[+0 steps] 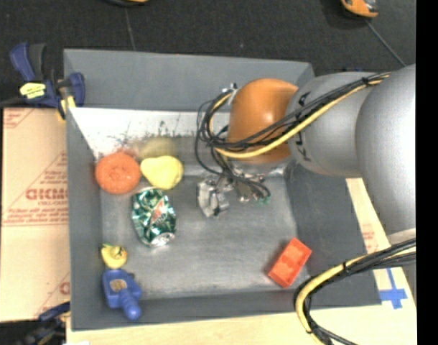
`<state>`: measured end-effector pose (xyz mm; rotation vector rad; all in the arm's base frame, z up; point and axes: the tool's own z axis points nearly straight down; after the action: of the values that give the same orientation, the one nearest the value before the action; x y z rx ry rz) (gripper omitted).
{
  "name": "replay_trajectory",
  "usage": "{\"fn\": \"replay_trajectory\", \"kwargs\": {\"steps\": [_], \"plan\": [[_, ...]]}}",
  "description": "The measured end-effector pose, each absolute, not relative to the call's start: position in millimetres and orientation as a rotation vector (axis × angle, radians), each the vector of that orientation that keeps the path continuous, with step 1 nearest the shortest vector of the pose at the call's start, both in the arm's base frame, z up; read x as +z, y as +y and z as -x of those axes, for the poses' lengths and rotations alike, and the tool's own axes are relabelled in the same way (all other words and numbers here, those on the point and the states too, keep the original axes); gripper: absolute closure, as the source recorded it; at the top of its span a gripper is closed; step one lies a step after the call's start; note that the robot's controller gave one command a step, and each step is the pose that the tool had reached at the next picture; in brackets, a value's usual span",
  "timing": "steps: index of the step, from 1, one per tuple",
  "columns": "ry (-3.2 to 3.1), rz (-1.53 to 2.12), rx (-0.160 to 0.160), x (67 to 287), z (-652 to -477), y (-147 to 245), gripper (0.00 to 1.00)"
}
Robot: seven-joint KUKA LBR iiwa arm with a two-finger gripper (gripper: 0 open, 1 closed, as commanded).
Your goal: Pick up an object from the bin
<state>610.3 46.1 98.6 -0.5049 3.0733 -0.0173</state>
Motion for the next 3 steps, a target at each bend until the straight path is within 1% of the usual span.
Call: {"fn": "replay_trajectory", "kwargs": {"steps": [1, 2, 3], "plan": [[3.09, 0.384, -0.013, 164.1, -616.9, 82.7, 1.0], [3.097, 0.356, -0.017, 219.7, -589.6, 57.4, 1.0], [3.11, 0.088, -0.003, 131.5, -576.2, 109.6, 1.0]]}}
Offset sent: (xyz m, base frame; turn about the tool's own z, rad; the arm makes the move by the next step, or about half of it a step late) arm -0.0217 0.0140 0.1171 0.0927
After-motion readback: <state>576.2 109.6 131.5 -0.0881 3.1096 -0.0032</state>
